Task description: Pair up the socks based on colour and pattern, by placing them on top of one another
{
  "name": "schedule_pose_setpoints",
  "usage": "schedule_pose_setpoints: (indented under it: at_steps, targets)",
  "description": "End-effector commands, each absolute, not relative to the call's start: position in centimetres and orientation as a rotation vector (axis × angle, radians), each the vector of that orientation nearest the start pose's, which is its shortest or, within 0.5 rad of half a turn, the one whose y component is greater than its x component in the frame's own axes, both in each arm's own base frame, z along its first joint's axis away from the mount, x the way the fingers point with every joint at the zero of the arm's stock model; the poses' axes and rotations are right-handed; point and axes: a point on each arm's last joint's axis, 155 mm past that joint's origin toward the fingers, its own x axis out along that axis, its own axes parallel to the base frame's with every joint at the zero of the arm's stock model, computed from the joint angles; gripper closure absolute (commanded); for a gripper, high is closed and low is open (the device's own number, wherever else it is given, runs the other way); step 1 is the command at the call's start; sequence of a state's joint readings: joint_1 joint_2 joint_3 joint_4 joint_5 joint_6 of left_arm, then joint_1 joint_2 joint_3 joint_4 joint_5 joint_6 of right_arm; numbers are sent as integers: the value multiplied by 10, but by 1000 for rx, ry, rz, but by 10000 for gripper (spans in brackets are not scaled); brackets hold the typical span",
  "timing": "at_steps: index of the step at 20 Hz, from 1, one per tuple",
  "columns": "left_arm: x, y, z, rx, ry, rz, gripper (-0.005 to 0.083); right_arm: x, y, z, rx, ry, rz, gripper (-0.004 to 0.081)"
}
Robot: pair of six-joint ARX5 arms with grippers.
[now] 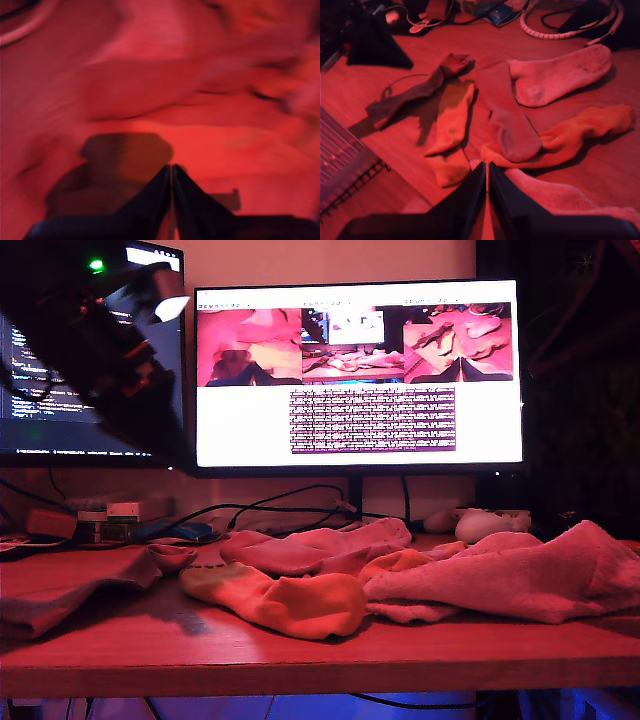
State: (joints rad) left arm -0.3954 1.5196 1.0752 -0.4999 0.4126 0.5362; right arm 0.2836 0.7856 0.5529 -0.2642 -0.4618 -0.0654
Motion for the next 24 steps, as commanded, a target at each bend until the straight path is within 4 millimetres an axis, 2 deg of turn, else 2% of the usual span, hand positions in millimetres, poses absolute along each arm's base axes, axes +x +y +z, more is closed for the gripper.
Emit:
schedule_pose_setpoints:
  at_steps: [1,4,8,12,19,24]
  targets:
    - [320,-235,126,552,685,-1075,793,256,162,186,-37,465,760,780]
    - [314,-261,133,689,550,-1160,793,255,163,185,-35,467,766,780]
    - [333,-287,146,738,379,-1161,793,248,166,181,-25,493,794,780]
    - [339,-290,133,777,369,-1172,792,236,174,173,-25,540,834,780]
    - [339,-289,131,798,363,-1177,792,225,169,156,-23,630,823,780]
    - [337,-288,128,797,381,-1182,792,225,168,158,-45,615,822,780]
